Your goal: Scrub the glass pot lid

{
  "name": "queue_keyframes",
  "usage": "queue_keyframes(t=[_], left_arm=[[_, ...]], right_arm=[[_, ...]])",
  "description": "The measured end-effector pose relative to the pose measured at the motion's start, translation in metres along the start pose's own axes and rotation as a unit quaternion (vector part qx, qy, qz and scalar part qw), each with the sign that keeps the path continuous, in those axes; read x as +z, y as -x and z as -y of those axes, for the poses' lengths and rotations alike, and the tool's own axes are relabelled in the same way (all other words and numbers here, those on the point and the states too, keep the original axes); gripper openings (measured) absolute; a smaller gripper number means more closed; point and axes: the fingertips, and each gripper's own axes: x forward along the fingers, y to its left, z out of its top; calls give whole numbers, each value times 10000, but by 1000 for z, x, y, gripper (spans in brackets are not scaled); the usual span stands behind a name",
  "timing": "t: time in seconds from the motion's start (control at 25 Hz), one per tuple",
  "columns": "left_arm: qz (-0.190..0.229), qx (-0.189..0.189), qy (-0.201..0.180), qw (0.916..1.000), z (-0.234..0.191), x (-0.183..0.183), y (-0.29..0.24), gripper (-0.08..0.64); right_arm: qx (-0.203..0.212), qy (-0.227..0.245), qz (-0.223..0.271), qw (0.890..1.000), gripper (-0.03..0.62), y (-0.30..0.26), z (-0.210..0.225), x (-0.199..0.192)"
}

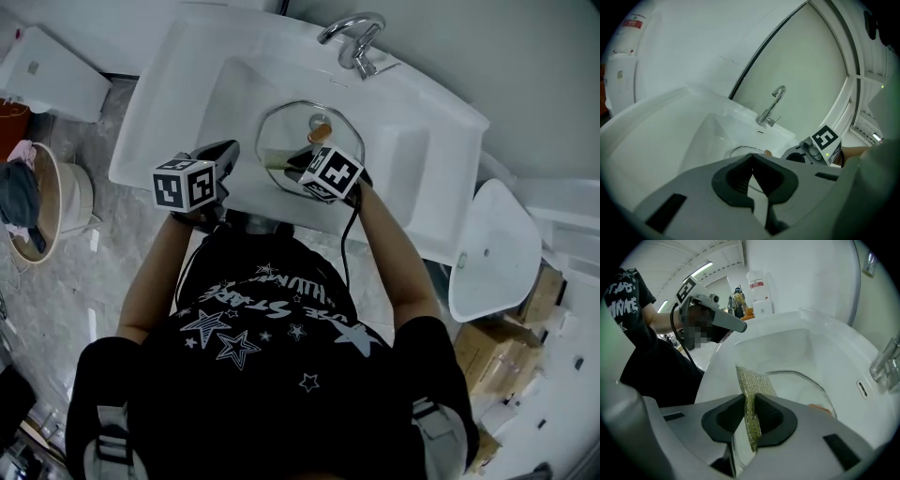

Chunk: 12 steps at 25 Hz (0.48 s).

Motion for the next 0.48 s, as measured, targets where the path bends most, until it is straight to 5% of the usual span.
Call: queue_keyframes(t=[0.48], left_arm=[[42, 133, 36, 9999, 16, -10, 0, 9]], right_arm=[[388, 115, 214, 9990, 71, 28, -30, -37]])
